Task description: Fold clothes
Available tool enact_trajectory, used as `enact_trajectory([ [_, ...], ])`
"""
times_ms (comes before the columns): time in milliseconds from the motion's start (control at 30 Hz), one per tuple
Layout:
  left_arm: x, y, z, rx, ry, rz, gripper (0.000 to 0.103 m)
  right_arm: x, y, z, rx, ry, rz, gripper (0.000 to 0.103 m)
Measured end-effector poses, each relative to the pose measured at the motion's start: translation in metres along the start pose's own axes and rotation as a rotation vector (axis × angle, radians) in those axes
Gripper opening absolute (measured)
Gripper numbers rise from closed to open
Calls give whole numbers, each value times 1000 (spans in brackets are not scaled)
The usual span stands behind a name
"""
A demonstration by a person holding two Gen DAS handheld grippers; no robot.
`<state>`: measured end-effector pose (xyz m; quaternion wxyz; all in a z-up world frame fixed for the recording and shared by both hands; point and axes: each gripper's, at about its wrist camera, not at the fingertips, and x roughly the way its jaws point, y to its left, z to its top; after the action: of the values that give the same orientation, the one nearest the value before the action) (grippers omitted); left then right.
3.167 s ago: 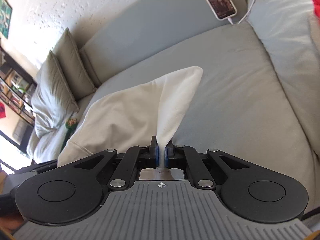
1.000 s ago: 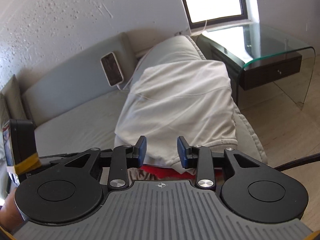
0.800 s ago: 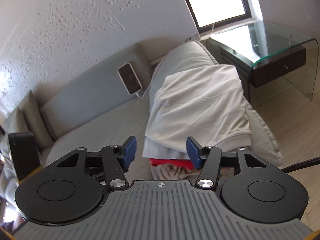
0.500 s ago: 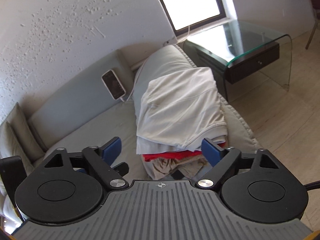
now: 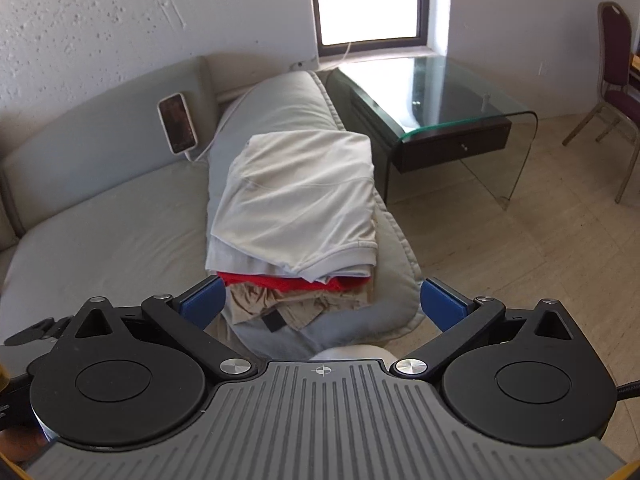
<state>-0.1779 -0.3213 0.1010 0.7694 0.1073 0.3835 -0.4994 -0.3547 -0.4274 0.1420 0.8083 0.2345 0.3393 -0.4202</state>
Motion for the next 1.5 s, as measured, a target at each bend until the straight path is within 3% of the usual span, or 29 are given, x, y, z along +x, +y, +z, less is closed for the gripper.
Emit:
enact_trajectory([
  [133, 6, 0, -2, -2, 6, 27, 102, 6, 0, -4, -17, 19, -3, 103],
  [300, 20, -1, -8, -1, 66, 22, 102, 18, 1, -10, -14, 28, 0, 103],
  [733, 31, -4, -10, 3, 83, 24, 102, 31, -4, -15, -36, 58, -28, 103],
  [1500, 33, -7, -12, 26, 54, 47, 102, 39, 2, -19, -60, 59, -57, 103],
])
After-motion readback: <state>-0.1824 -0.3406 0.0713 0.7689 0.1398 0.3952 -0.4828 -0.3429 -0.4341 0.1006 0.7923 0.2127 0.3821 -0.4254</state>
